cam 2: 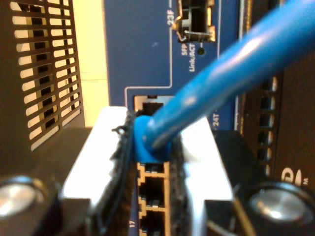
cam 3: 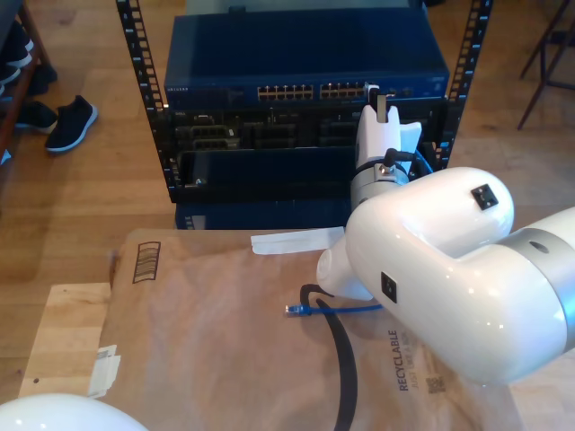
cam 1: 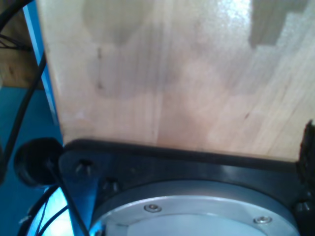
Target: Grab the cable and plug it in
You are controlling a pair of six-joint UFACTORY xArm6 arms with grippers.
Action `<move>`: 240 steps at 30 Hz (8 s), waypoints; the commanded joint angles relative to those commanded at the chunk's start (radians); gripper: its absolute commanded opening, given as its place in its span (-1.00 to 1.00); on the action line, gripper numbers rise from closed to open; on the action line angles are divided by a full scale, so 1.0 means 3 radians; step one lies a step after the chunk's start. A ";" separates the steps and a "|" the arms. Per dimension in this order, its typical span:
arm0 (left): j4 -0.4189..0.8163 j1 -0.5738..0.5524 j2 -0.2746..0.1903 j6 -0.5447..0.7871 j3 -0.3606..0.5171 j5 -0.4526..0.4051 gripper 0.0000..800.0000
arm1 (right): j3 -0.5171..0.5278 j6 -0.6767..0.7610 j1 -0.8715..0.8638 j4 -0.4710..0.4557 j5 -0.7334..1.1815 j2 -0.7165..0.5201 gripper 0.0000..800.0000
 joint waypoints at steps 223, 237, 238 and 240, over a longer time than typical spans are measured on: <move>0.0000 -0.0005 0.0000 0.0000 0.0005 0.0000 1.00 | -0.0409 -0.0225 0.0261 0.0757 -0.0164 0.0251 -0.82; 0.0000 0.0000 0.0000 0.0000 0.0005 -0.0005 1.00 | -0.0471 -0.0215 0.0266 0.0752 -0.0164 0.0261 -1.00; 0.0000 -0.0005 0.0000 0.0000 0.0005 -0.0005 1.00 | -0.0496 -0.0215 0.0266 0.0752 -0.0164 0.0266 -1.00; 0.0000 -0.0005 0.0000 0.0000 0.0005 -0.0005 1.00 | -0.0506 -0.0220 0.0266 0.0747 -0.0159 0.0266 -0.97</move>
